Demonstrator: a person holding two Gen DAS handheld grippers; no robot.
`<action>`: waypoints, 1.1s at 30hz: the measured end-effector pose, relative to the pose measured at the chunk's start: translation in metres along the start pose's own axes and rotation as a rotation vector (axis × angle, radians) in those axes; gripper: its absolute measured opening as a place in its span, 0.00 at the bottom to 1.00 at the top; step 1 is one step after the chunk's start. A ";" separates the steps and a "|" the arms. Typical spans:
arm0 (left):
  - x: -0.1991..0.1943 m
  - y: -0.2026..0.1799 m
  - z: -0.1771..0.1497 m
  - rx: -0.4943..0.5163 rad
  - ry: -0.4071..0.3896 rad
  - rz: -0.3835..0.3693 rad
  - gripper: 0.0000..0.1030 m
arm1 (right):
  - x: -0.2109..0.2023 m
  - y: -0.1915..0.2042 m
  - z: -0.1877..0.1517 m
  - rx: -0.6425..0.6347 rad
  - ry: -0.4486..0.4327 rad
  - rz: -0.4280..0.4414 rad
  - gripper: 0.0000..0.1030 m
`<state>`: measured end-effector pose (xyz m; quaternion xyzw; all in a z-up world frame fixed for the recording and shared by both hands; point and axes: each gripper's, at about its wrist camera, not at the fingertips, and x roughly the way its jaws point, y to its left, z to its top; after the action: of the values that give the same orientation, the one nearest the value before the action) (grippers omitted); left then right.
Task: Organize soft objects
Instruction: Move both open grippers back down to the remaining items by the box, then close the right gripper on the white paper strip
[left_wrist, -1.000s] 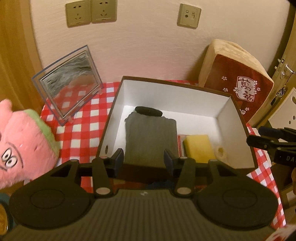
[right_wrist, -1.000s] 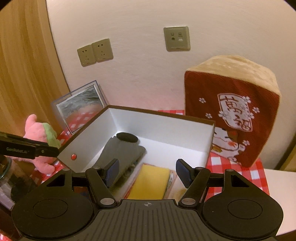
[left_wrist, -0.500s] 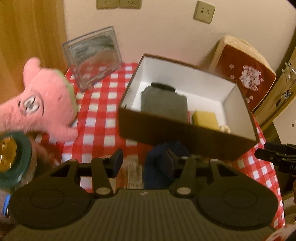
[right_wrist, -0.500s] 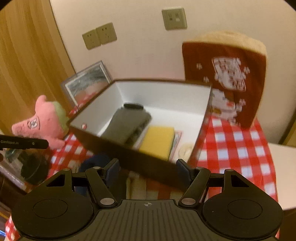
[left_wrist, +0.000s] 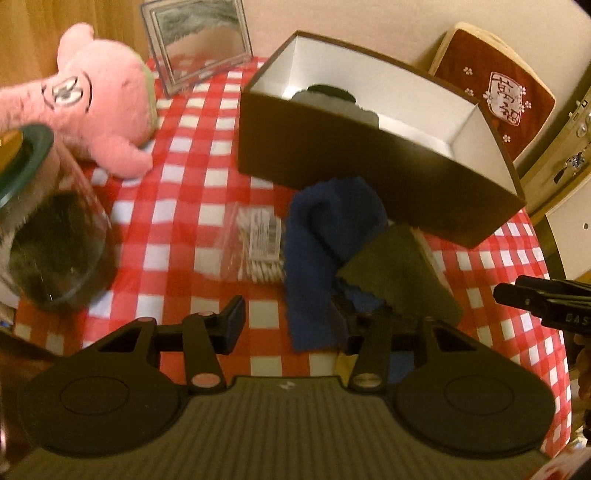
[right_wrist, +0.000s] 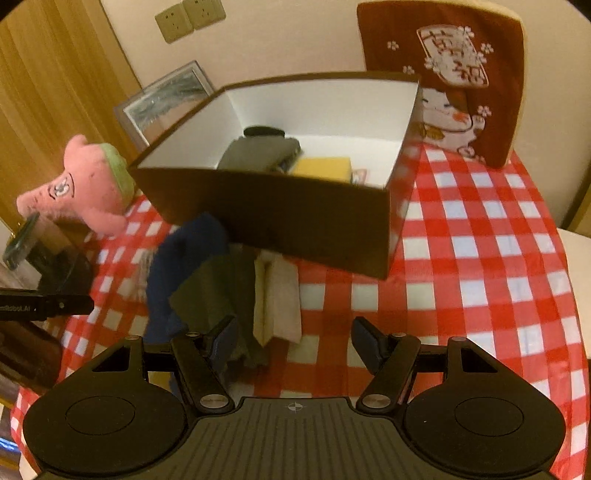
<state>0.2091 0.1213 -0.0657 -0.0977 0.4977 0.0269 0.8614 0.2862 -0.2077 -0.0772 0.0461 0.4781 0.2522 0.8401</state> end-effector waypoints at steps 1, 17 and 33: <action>0.001 0.000 -0.003 -0.001 0.005 0.003 0.45 | 0.001 0.000 -0.002 0.001 0.004 -0.003 0.66; 0.018 -0.005 -0.006 0.007 0.025 0.009 0.45 | 0.040 0.007 -0.006 -0.040 0.017 0.006 0.65; 0.043 -0.001 0.008 0.013 0.043 0.008 0.45 | 0.084 0.015 0.004 -0.080 0.059 0.010 0.49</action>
<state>0.2378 0.1193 -0.0992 -0.0908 0.5167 0.0249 0.8510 0.3185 -0.1547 -0.1355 0.0073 0.4918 0.2766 0.8256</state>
